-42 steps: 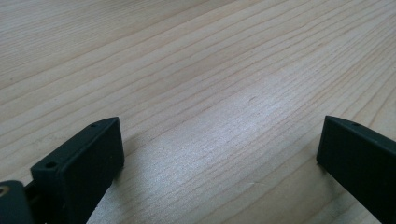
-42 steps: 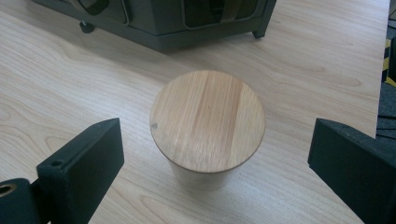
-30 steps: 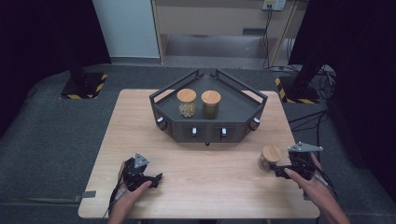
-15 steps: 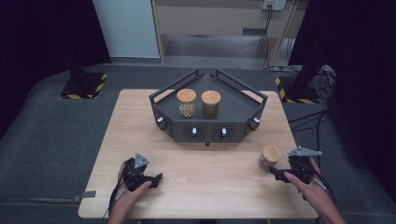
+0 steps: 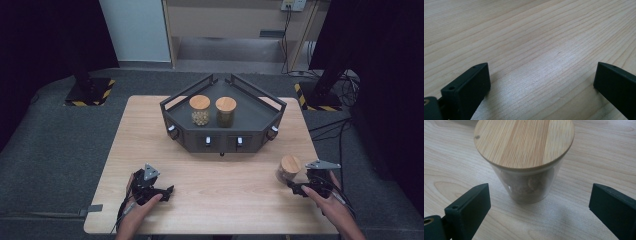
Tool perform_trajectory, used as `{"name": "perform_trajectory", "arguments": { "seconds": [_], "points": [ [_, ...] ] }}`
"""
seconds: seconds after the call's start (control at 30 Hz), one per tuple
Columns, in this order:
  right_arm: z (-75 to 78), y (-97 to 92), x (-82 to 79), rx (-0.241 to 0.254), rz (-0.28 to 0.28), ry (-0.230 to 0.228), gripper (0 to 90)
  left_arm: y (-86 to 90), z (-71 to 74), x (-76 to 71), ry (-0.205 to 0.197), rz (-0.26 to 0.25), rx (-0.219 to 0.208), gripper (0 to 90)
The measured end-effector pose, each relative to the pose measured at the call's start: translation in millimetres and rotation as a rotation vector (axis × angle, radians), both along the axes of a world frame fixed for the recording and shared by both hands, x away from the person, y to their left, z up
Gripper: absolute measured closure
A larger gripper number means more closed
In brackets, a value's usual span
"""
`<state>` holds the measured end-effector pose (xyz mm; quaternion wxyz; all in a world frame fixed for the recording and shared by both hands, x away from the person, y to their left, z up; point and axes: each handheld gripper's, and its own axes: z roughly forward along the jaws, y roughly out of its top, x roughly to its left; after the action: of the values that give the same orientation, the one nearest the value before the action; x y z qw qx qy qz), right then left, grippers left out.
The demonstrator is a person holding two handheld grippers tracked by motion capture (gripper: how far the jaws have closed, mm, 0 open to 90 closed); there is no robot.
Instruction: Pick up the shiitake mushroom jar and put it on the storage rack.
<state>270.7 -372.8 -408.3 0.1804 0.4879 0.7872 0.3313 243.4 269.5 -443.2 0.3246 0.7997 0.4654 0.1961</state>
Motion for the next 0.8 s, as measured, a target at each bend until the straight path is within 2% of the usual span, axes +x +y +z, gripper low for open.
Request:
{"name": "perform_trajectory", "arguments": {
  "seconds": [0.8],
  "points": [
    [-4.0,20.7,19.9,-0.016,0.012,0.001,4.7,0.0,0.0,0.0,0.0,0.0,0.0,0.0]
  ]
}}
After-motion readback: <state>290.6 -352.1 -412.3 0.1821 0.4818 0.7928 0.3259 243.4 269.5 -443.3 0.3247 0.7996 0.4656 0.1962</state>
